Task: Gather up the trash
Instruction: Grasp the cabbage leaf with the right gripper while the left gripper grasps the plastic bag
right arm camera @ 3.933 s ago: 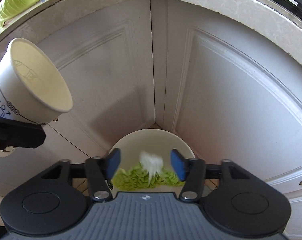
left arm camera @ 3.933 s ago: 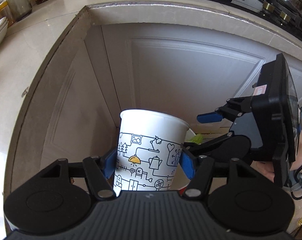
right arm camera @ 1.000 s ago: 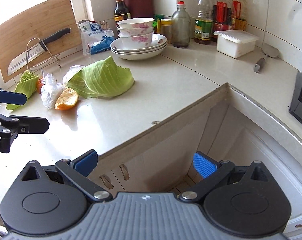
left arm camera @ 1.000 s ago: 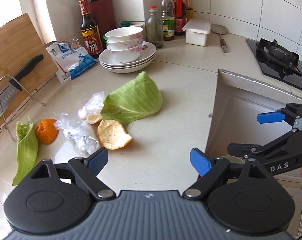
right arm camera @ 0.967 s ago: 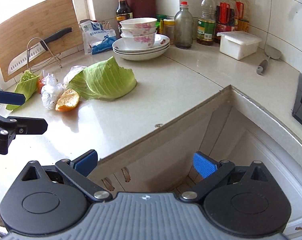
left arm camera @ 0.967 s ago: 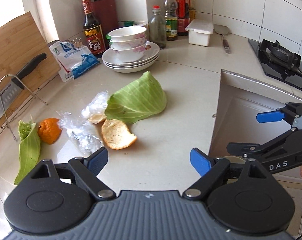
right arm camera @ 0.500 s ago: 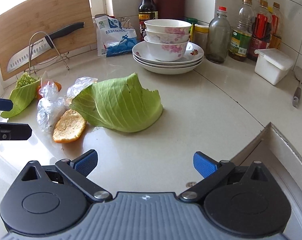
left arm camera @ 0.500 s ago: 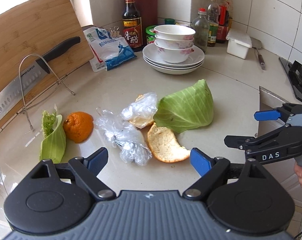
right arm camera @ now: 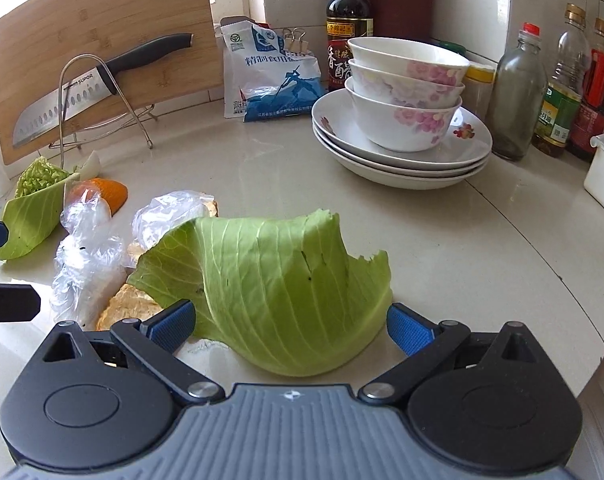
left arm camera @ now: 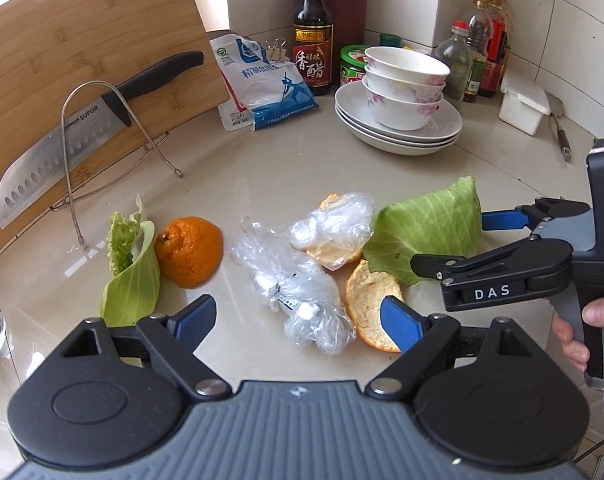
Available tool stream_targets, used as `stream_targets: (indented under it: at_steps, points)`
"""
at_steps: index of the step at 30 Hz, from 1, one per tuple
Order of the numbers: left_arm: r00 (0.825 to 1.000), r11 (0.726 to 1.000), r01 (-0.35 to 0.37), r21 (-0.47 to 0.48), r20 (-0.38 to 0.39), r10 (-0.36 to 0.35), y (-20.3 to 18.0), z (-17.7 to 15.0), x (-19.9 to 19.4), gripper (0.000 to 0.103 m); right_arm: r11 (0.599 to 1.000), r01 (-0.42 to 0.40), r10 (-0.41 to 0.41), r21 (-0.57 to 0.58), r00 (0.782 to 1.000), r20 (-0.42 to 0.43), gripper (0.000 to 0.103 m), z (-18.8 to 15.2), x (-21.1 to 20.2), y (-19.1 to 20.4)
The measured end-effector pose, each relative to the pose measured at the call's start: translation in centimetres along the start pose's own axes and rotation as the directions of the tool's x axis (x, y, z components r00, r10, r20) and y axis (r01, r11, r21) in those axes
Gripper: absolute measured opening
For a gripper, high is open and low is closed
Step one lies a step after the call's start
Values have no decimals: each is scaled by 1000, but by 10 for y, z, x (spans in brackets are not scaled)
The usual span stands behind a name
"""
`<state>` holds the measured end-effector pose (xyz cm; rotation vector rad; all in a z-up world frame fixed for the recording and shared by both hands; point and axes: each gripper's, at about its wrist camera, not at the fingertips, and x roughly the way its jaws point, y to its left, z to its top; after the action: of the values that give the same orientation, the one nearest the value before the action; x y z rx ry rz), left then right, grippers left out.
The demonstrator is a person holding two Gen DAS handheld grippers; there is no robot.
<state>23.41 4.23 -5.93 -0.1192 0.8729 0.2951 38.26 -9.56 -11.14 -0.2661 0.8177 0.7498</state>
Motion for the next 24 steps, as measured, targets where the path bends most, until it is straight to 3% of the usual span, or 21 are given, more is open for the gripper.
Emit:
stream_targets:
  at_steps: [5,13,24]
  points:
    - [1000,1000,-7,-10,-10,7,3,1,5,89,999,22,-22,-28,1000,4,101,1,3,4]
    - [1000,1000,2,-14,-15,-2,3,1,7,89,995,63,-62,-80,998,11,76,-6,-9,11]
    - [999,1000,15,2,-29,-15,4,0,14,89,992,78,-74,-103,996,39,55,-11,-28,15]
